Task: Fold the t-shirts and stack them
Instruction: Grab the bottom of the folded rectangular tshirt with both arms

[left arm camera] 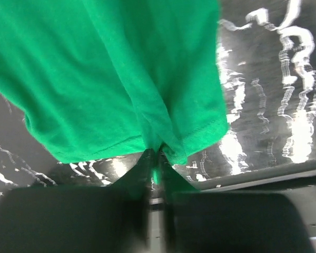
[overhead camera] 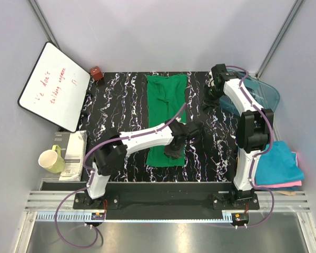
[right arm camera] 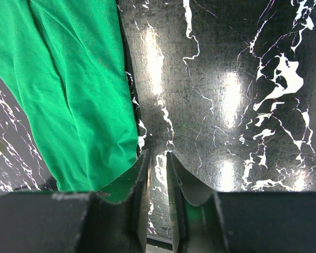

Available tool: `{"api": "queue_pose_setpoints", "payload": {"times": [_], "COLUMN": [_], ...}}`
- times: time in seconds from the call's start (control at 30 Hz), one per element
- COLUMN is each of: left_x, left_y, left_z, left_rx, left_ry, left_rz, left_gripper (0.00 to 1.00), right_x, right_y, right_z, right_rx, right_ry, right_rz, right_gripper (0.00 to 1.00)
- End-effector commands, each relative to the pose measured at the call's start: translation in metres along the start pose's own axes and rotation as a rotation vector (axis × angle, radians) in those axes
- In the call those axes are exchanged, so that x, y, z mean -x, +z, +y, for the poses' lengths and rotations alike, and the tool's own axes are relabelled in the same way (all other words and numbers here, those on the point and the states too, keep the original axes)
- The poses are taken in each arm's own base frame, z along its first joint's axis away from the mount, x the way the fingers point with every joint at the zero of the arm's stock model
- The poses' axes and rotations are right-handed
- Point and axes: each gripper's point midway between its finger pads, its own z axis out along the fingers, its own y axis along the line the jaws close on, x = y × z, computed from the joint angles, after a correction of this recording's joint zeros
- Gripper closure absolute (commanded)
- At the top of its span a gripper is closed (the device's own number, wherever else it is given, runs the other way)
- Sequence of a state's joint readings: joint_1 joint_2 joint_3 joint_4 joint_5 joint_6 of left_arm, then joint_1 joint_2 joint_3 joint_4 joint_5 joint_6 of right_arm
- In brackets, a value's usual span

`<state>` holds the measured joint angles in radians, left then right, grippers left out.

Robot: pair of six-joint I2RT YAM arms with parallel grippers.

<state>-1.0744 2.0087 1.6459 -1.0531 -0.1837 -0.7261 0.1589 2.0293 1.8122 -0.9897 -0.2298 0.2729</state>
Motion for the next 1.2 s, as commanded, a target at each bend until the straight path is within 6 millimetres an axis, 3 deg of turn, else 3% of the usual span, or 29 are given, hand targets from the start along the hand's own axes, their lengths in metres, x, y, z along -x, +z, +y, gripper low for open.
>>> {"api": "queue_pose_setpoints", "payload": {"times": [0.0, 0.13, 0.17, 0.23, 0.33, 0.57, 0.8, 0.9, 0.97, 1.17], "left_x": [-0.01, 0.005, 0.008, 0.016, 0.022, 0.021, 0.003, 0.001, 0.002, 0.005], "left_y": [-0.001, -0.019, -0.023, -0.026, -0.023, -0.001, 0.018, 0.017, 0.016, -0.002], "left_z": [0.018, 0.02, 0.017, 0.01, -0.004, -0.025, -0.016, -0.011, -0.009, 0.007], "left_rx": [0.059, 0.047, 0.037, 0.01, -0.022, -0.054, -0.006, 0.008, 0.018, 0.053], "left_ry": [-0.07, -0.077, -0.07, -0.057, -0.036, 0.005, 0.002, -0.001, -0.005, -0.035], "left_rz": [0.024, -0.056, -0.07, -0.085, -0.074, -0.008, 0.057, 0.058, 0.051, 0.002], "left_gripper": [0.64, 0.37, 0.32, 0.32, 0.44, 0.53, 0.59, 0.76, 1.0, 1.0], "right_x": [0.003, 0.002, 0.001, 0.0, -0.001, -0.001, -0.002, -0.001, -0.001, -0.001], "right_y": [-0.002, -0.001, 0.0, 0.0, 0.0, -0.002, 0.0, 0.0, 0.001, 0.001], "right_z": [0.007, 0.006, 0.007, 0.006, 0.006, 0.007, 0.006, 0.007, 0.007, 0.008], "right_rx": [0.03, 0.032, 0.033, 0.033, 0.033, 0.035, 0.037, 0.039, 0.04, 0.047], "right_ry": [-0.024, -0.023, -0.022, -0.022, -0.02, -0.024, -0.024, -0.023, -0.023, -0.023], "right_rz": [-0.017, -0.013, -0.011, -0.008, -0.006, -0.009, -0.004, -0.006, -0.004, 0.0], "right_gripper": [0.74, 0.74, 0.74, 0.74, 0.73, 0.73, 0.73, 0.73, 0.73, 0.73]}}
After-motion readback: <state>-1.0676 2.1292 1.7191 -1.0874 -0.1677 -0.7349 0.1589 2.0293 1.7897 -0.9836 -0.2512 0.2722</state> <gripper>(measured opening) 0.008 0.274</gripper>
